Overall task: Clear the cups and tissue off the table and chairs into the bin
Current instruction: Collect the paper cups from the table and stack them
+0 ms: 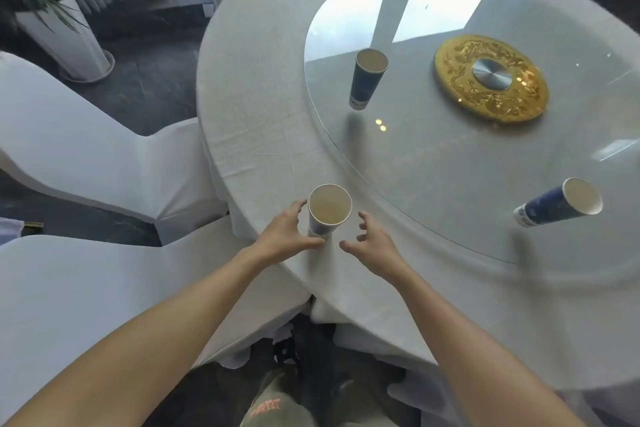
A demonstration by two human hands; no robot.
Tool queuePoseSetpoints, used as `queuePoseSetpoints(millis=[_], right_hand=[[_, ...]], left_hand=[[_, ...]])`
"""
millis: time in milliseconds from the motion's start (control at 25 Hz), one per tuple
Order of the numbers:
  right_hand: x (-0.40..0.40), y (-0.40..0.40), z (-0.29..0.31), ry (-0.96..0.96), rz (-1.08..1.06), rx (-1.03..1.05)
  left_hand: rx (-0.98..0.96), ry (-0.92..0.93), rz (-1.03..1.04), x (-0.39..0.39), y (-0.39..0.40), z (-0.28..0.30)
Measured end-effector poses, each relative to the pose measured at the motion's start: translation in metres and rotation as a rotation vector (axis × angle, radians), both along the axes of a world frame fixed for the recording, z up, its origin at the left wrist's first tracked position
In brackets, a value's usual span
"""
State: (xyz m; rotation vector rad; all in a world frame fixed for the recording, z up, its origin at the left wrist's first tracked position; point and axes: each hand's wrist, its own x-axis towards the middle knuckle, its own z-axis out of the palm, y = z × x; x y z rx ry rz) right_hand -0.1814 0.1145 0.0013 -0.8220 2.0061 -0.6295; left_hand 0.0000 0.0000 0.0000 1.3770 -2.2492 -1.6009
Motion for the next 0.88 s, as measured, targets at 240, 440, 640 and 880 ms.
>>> queuePoseSetpoints(millis=[240,440,640,880], right_hand=[[-0.001,-0.017,-0.017,-0.027,0.008,-0.029],[-0.01,-0.04,-0.026,-0.149,0.025,-0.086],[-0.049,-0.079,-0.021,-0.161,0.054,-0.084],[-0.134,-0.179,0.003,0.188,-0.174,-0.159]], left_hand=[[0.048,0.109,0.047,-0.013,-0.016,-0.021],[0.097,0.13,0.114,-0.024,-0.029,-0.026],[0.073,0.134,0.221,-0.043,-0.054,-0.021],[0.062,0.129,0.375,-0.073,-0.093,-0.006]])
